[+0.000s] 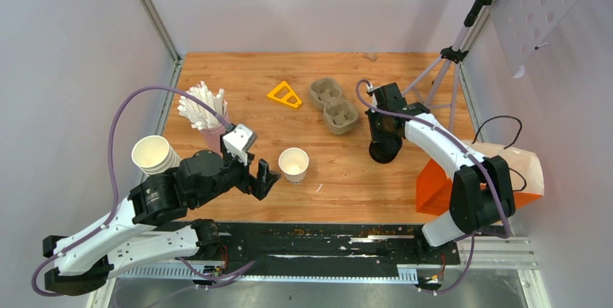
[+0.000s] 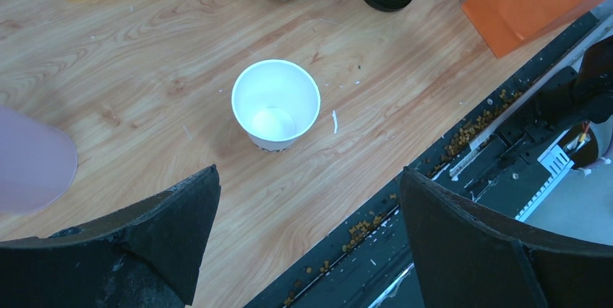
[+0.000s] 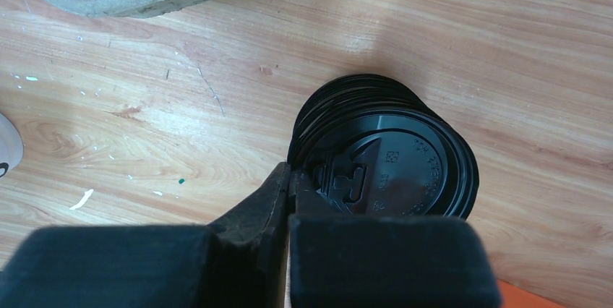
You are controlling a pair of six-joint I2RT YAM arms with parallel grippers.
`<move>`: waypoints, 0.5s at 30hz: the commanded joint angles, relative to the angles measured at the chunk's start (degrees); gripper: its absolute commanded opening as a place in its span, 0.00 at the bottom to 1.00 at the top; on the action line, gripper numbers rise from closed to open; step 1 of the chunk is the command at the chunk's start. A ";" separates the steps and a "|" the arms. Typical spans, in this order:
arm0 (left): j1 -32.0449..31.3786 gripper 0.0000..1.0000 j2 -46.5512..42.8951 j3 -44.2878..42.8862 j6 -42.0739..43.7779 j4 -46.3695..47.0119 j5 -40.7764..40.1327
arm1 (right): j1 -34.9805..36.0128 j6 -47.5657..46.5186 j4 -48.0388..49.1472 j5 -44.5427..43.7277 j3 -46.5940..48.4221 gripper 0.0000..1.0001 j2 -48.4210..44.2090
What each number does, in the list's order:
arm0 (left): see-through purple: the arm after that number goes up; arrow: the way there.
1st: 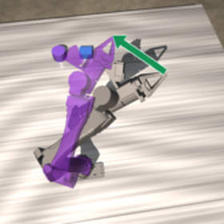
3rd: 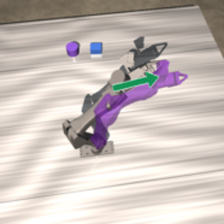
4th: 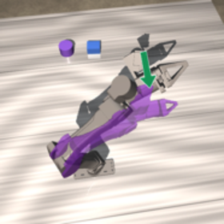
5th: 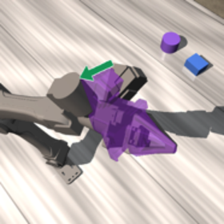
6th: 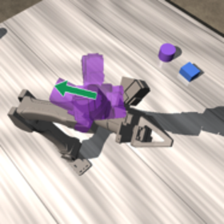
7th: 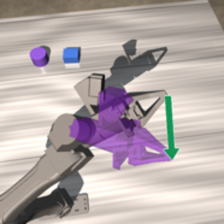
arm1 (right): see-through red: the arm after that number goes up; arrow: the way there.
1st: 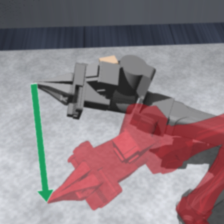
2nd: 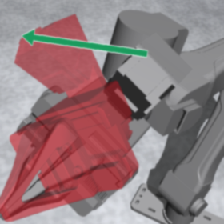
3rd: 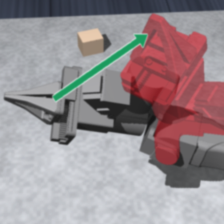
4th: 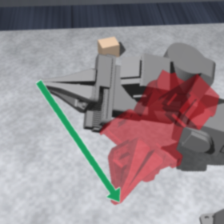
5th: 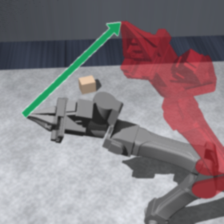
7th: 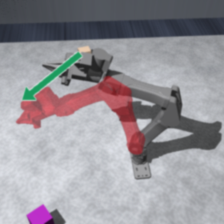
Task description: Pack the takeout coffee
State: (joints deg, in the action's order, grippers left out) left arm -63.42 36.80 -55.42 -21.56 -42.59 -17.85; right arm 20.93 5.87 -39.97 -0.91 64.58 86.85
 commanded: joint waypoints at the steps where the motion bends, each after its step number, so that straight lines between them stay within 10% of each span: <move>1: -0.30 1.00 -0.03 -0.38 -0.32 1.11 -0.05 | -0.19 -0.67 1.36 -0.32 1.23 0.00 -1.21; 15: -0.30 1.00 0.56 -0.31 -0.06 1.40 0.23 | -0.19 1.19 -4.90 -0.94 6.48 0.00 -2.55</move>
State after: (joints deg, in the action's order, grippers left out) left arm -63.42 37.19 -55.42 -21.56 -42.59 -17.82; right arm 20.93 5.98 -43.24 -1.04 67.94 86.72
